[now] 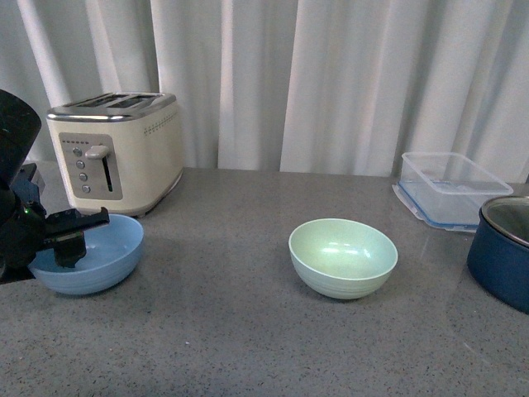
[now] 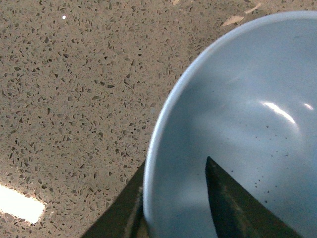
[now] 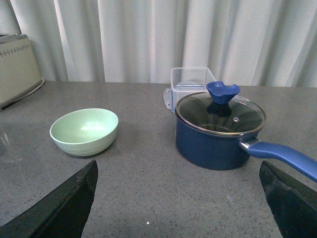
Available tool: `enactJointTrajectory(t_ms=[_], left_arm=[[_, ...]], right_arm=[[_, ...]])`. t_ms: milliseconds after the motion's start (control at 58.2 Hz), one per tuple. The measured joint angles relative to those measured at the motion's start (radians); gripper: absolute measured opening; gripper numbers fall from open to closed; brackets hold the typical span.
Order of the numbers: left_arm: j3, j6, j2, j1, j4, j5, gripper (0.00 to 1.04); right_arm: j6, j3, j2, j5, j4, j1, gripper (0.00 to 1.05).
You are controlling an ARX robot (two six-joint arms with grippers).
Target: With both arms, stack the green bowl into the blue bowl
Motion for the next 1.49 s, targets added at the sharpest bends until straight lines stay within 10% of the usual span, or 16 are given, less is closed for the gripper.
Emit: enactJointTrajectory(t_ms=[189, 1391, 1494], left_arm=[[-0.004, -0.021, -0.028, 0.001, -0.006, 0.027, 0.04], [0.053, -0.079, 0.031, -0.281, 0.028, 0.042, 0.04], [0.054, -0.078, 0.035, -0.281, 0.026, 0.051, 0.19]], right_arm=[[0.000, 0.000, 0.000, 0.000, 0.000, 0.000, 0.95], [0.000, 0.000, 0.000, 0.000, 0.000, 0.000, 0.95], [0.000, 0.000, 0.000, 0.000, 0.000, 0.000, 0.95]])
